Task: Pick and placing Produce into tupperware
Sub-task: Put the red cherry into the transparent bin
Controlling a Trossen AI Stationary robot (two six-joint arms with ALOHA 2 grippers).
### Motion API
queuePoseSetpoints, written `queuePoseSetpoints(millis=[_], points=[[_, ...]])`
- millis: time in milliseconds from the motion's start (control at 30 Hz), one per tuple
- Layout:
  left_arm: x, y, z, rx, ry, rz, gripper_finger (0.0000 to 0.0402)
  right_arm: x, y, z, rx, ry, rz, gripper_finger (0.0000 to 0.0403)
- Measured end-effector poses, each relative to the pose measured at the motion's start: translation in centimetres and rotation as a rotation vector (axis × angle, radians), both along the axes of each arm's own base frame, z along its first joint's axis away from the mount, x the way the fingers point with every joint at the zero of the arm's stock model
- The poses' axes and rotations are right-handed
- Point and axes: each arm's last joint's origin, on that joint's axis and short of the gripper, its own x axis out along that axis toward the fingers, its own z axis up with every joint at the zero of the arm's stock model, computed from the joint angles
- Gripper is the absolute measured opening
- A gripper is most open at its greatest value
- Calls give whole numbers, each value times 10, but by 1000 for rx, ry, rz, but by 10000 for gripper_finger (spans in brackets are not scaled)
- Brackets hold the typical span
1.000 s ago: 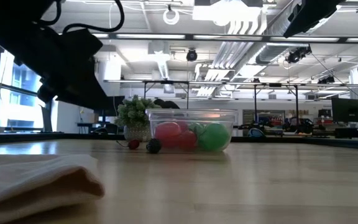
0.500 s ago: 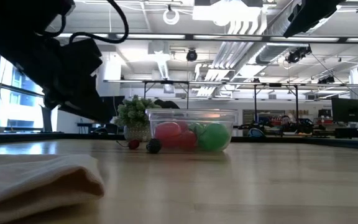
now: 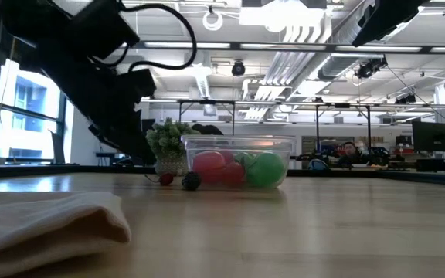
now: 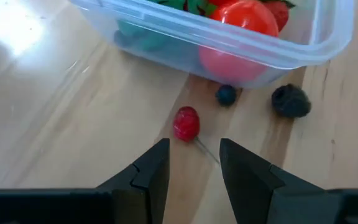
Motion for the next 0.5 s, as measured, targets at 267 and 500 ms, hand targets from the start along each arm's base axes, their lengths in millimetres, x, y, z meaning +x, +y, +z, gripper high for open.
queuePoseSetpoints(millis=[267, 500], points=[[-5, 18, -6, 74, 23, -177, 131, 0, 0, 0, 0, 0, 0, 34], [-3, 20, -8, 89, 25, -228, 131, 0, 0, 0, 0, 0, 0, 34]])
